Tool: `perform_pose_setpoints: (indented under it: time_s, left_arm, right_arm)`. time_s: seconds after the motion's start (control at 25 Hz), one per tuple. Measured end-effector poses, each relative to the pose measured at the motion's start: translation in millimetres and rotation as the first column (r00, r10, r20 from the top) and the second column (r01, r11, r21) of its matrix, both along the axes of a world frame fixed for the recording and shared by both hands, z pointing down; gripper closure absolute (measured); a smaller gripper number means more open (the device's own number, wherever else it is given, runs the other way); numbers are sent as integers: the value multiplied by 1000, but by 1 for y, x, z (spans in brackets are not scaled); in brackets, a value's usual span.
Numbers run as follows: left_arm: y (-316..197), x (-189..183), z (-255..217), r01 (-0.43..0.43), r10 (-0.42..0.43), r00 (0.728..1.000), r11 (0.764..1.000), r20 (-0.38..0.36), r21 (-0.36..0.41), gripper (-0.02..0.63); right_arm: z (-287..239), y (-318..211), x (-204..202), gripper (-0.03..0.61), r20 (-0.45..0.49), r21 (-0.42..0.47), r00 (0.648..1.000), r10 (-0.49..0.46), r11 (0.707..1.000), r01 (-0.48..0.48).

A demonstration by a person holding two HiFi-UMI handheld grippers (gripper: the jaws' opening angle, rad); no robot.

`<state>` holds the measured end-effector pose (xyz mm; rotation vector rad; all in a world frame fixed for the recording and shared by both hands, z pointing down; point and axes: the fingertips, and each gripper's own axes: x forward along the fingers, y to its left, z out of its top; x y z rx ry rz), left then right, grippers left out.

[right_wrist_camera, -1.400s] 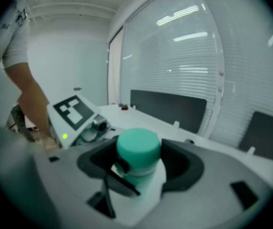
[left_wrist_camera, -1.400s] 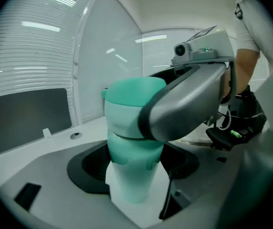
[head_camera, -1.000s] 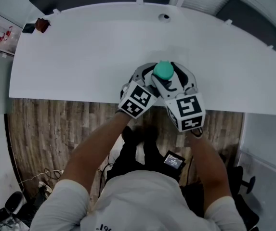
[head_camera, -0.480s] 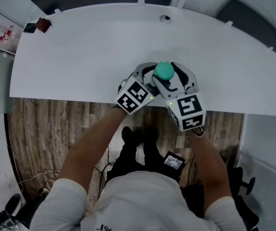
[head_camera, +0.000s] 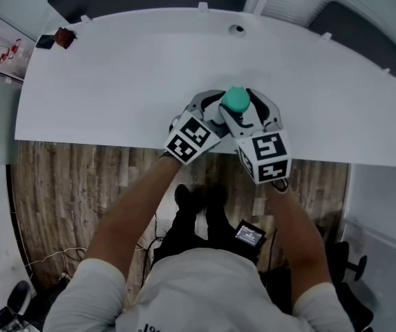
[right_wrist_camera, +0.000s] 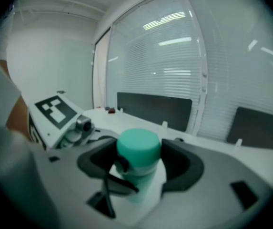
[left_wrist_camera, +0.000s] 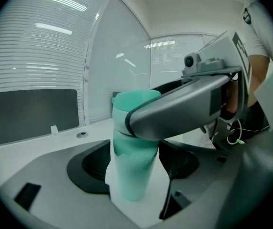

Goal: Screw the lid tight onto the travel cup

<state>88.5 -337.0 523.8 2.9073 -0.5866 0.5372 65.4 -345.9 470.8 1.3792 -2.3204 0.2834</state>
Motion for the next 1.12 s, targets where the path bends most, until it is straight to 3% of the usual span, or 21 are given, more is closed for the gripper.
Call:
perform_pose_setpoints:
  time_s: [0.4,1.12]
  left_arm:
    - [7,-25,-11,42,-43,999,998,-31,-38,288]
    - [29,-48,-43,55,-62,992,996,-106,-67,288]
  right_arm:
    - [-8,1,-2,270,2,12,999,-33,999,33]
    - [-37,16,9,256,19,59,1000,-1,998,0]
